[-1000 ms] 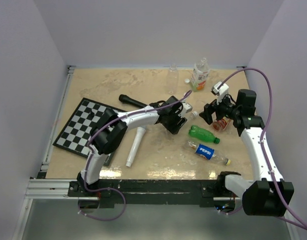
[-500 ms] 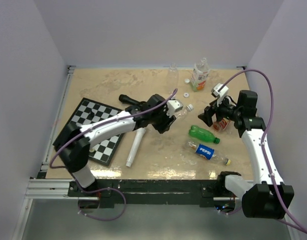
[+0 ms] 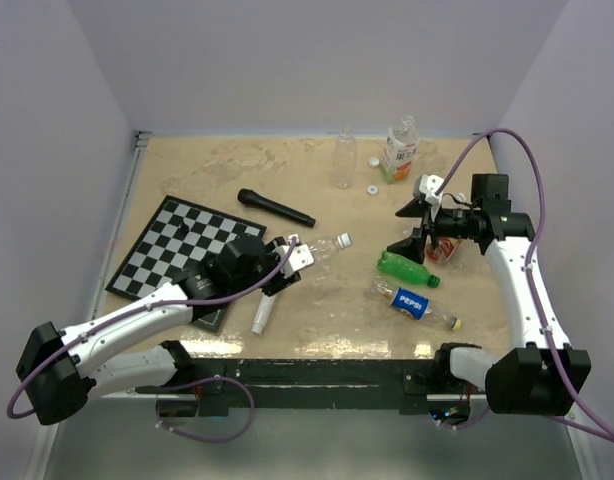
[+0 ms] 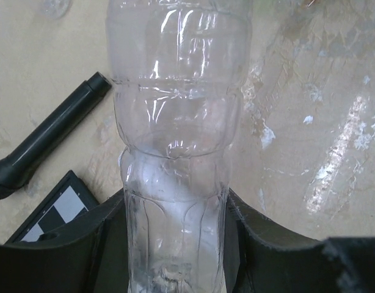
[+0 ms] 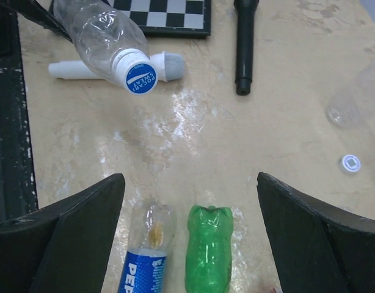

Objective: Unscrew the bottle caps
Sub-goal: Pick up the plastic bottle at the center of the board.

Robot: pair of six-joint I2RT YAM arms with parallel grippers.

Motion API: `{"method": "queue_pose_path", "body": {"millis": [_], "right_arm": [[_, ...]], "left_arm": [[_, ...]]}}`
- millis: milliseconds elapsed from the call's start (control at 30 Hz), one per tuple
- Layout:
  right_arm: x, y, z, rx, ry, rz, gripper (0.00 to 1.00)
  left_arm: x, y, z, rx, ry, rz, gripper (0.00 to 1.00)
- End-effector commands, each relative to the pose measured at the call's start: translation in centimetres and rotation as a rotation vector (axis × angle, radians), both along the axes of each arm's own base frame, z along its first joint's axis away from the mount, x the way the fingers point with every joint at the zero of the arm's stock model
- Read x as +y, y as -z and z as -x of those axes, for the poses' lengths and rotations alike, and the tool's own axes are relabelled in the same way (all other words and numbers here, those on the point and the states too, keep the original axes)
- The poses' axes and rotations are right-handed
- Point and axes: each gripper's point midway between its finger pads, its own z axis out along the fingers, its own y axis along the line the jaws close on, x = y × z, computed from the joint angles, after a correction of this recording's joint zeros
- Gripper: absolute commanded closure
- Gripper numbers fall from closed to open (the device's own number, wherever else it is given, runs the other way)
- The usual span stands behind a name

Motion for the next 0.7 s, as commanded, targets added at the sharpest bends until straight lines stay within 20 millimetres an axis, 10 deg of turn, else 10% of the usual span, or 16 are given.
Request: {"method": "queue_pose_path", "body": {"millis": [0, 667], "right_arm": [[1.6, -1.1, 1.0, -0.006, -0.097, -0.045, 0.08], [3.1, 1.9, 0.7, 0.156, -0.066, 0.059, 0.12]], "left_arm": [[0.3, -3.4, -1.0, -0.153, -0.024, 0.098, 0.88], [0.7, -3.3, -1.4, -0.18, -0.041, 0.082, 0.9]]}}
